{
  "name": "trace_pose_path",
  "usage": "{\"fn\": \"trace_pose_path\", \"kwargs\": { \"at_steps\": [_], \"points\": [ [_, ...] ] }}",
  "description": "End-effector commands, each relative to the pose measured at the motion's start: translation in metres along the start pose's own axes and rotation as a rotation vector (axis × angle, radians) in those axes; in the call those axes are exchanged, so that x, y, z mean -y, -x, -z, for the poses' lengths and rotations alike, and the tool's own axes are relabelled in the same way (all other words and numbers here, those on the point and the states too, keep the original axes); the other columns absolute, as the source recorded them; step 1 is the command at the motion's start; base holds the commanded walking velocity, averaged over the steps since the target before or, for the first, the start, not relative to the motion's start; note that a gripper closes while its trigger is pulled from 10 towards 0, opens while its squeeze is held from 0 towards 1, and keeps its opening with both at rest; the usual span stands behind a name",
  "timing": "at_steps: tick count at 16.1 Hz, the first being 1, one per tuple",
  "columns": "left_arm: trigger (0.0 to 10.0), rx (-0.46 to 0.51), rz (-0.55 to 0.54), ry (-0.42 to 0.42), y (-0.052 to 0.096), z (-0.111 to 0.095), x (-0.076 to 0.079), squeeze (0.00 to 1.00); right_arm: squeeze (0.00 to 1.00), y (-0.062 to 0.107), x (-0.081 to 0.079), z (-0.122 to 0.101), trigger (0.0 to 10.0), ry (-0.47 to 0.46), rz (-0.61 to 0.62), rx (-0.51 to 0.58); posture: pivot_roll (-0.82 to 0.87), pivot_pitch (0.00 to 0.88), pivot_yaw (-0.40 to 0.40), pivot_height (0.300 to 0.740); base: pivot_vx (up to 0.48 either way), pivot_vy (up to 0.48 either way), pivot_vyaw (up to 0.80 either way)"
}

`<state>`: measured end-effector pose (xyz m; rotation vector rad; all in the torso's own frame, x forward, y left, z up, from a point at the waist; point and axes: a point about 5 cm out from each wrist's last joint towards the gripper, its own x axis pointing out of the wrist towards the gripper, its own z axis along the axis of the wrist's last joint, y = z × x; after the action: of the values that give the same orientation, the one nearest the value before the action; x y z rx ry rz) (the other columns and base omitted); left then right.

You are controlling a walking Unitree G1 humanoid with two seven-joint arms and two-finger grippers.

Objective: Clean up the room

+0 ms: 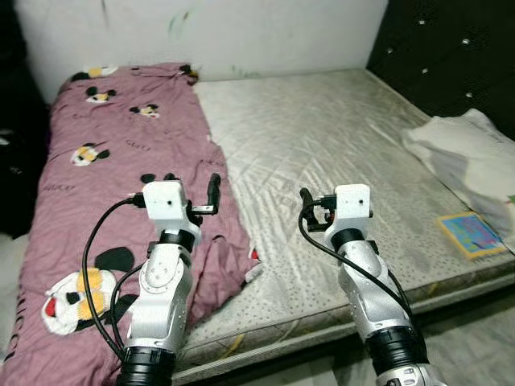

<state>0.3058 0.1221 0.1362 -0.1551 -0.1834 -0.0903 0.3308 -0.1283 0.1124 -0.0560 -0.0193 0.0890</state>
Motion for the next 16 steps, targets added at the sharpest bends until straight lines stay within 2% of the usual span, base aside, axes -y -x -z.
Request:
{"fn": "trace_pose_path", "kwargs": {
  "at_steps": [1, 3, 16],
  "points": [
    [10.0, -0.016, 0.001, 0.004, -0.0003, 0.0021, 0.0009, 0.0, 0.0, -0.0009, -0.0001, -0.0058, 10.0, 0.022, -0.009, 0.031, -0.09, 0.046, -0.03, 0.74, 0.0, 0.48, 0.8],
    [10.0, -0.017, -0.002, 0.005, -0.0007, 0.0021, 0.001, 0.0, 0.0, -0.0015, 0.0009, -0.0049, 10.0, 0.009, -0.003, 0.023, -0.09, 0.048, -0.031, 0.74, 0.0, 0.48, 0.65],
    [10.0, -0.023, -0.005, 0.005, -0.0018, 0.0021, 0.0005, 0.0, 0.0, -0.0033, 0.0019, -0.0029, 10.0, -0.003, -0.005, 0.009, -0.09, 0.044, -0.031, 0.74, 0.0, 0.48, 0.0]
  ]
}}
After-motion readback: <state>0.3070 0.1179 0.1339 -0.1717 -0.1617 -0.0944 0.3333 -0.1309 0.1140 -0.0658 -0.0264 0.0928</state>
